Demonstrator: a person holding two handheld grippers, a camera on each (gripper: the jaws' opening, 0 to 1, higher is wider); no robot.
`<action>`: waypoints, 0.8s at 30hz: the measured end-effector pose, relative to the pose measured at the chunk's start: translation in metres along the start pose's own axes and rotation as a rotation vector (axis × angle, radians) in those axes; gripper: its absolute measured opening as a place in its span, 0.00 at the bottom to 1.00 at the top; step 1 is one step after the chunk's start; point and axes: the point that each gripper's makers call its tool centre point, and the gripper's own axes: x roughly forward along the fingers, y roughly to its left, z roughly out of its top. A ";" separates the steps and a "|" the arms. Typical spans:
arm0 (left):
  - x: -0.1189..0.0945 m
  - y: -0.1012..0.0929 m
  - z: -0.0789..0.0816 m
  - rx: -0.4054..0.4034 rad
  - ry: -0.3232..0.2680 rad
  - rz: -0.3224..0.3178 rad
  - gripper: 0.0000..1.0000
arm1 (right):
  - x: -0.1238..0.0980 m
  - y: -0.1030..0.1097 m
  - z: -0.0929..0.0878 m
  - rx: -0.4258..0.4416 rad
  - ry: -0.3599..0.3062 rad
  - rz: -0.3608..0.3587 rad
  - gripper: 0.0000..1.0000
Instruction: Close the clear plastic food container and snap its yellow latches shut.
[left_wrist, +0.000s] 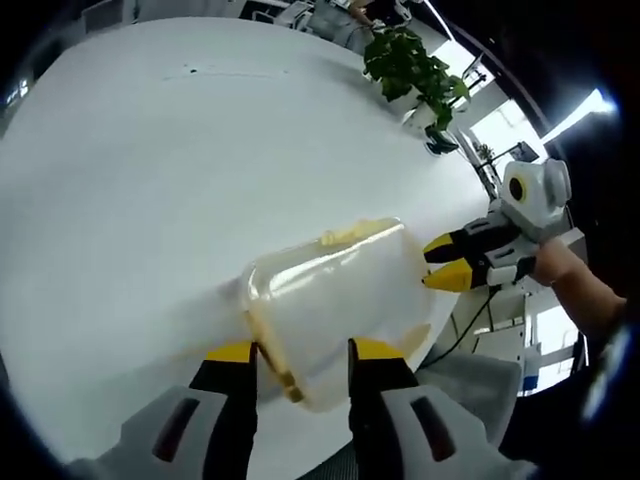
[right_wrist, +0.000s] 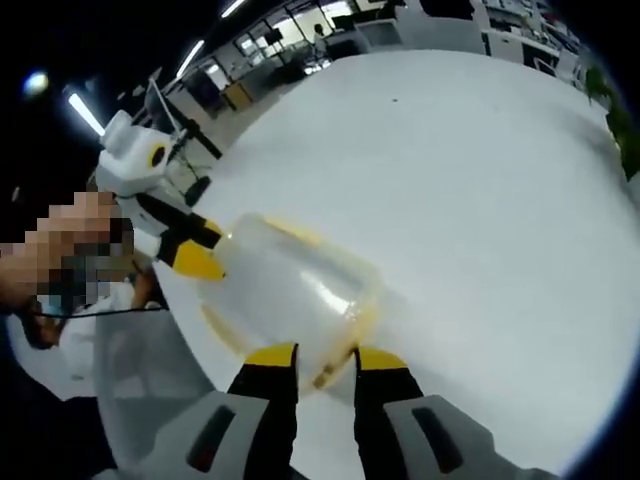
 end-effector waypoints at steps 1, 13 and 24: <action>0.000 -0.001 0.000 0.005 -0.006 0.001 0.34 | 0.000 0.000 0.000 -0.002 -0.002 0.000 0.18; -0.006 0.001 0.003 0.190 -0.075 0.006 0.37 | -0.001 0.005 -0.003 -0.027 0.008 -0.002 0.19; -0.011 -0.004 0.015 0.501 -0.135 0.097 0.41 | -0.001 0.007 0.001 -0.166 0.052 -0.082 0.20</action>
